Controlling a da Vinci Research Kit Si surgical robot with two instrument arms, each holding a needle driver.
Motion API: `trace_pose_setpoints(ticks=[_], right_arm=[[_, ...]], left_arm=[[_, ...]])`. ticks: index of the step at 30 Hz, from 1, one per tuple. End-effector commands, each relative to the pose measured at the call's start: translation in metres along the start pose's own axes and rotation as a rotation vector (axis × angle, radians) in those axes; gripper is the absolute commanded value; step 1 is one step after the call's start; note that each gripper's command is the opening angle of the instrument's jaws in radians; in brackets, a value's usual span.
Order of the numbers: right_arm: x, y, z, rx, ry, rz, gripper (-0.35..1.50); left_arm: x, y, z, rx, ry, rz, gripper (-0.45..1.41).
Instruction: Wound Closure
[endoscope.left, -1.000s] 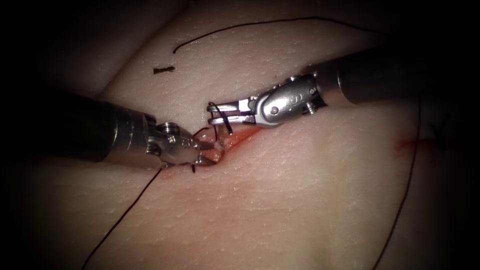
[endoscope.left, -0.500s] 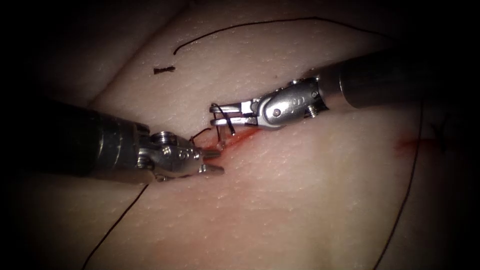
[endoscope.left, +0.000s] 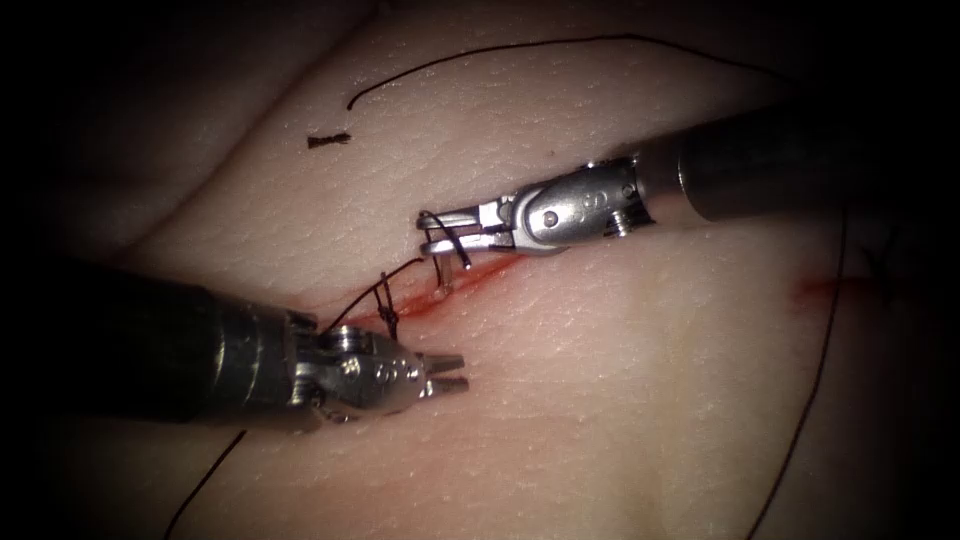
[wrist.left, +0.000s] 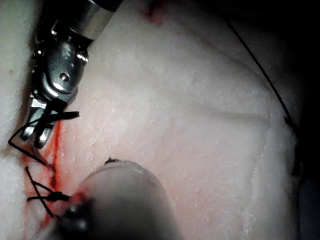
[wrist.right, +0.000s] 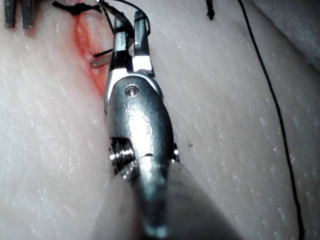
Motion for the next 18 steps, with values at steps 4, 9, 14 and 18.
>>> trace_pose_setpoints(ticks=[4, 9, 14, 18], right_arm=[[-0.0008, -0.0001, 0.0018, -0.006, -0.001, 0.031, -0.35], [-0.0008, -0.0001, 0.0019, -0.007, -0.001, 0.055, -0.35], [-0.0007, -0.0002, 0.0019, -0.007, 0.0, 0.085, -0.35], [-0.0006, 0.0002, 0.0018, -0.01, 0.0, 0.129, -0.35]], left_arm=[[-0.001, 0.0006, 0.0011, -0.004, 0.003, 0.009, 0.1], [-0.0013, 0.0003, 0.0011, -0.006, 0.004, 0.011, 0.07], [-0.0013, 0.0, 0.0012, -0.006, 0.005, 0.018, 0.05], [-0.0014, -0.0005, 0.0017, 0.001, 0.012, 0.004, 0.02]])
